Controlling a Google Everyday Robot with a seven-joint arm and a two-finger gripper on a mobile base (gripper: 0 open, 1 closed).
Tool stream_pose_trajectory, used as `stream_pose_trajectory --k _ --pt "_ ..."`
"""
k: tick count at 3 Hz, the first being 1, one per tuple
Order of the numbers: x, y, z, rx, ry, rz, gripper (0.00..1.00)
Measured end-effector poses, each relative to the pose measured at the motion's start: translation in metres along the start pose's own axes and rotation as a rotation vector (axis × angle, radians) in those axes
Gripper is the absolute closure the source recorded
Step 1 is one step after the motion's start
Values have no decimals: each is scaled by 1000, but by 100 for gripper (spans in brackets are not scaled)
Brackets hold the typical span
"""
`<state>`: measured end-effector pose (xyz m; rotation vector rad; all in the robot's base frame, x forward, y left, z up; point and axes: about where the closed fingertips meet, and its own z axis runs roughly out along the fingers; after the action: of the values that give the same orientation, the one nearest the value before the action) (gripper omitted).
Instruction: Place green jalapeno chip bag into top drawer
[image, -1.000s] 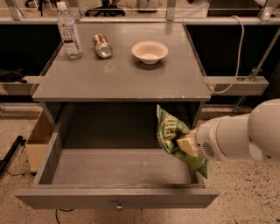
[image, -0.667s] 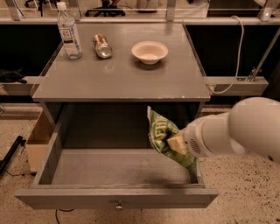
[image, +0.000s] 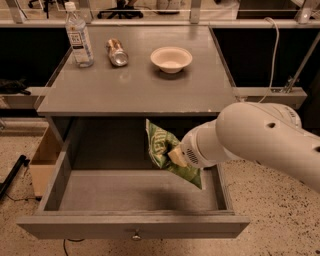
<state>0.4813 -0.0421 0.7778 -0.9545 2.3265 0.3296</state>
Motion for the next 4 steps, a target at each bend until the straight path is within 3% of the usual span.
stream_pose_trajectory --k 1,2,4 --pt "-1 -2 -16 23 -43 6 100" --pt "-8 1 -6 15 -44 2 100" --pt "-15 14 51 -32 32 -23 100"
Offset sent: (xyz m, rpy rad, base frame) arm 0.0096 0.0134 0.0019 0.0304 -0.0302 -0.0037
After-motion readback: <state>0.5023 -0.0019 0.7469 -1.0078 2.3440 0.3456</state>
